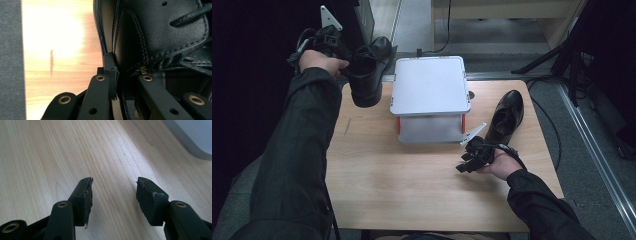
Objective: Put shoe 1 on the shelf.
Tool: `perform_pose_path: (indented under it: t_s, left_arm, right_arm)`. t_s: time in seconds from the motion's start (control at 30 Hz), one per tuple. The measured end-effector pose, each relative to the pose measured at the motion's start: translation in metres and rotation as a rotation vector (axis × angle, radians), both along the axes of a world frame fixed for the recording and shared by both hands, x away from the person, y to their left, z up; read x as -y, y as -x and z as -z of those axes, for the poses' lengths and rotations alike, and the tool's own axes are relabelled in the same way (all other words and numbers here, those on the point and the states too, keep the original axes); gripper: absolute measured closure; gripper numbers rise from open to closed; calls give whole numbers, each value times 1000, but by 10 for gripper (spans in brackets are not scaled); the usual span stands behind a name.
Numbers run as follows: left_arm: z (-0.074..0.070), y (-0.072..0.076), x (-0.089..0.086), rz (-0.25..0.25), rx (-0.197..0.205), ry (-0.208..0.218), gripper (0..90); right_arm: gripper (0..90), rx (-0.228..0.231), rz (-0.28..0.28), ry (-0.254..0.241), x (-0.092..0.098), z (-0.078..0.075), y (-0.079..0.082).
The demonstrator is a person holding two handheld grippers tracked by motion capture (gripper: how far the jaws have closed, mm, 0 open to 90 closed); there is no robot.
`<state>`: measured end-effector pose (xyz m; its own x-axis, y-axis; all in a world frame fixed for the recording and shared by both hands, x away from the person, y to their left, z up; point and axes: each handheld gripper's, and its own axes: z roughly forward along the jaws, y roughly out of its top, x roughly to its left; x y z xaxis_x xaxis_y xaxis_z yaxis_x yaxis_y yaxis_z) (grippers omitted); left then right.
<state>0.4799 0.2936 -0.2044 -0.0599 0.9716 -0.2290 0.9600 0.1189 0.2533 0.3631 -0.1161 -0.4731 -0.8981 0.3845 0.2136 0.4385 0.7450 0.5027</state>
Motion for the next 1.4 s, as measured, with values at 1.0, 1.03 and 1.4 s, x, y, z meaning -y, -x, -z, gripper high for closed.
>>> perform_pose_path:
  t_s: [1.0,1.03,1.4]
  left_arm:
    - [23,-29,96,86,-79,-7,824]
    - [24,-29,97,86,-86,-8,822]
    - [30,-29,101,77,-95,35,797]
  right_arm:
    - [476,6,-1,-14,5,-2,3]
    - [477,7,-2,-11,5,-2,3]
    - [478,10,-4,-10,5,-2,3]
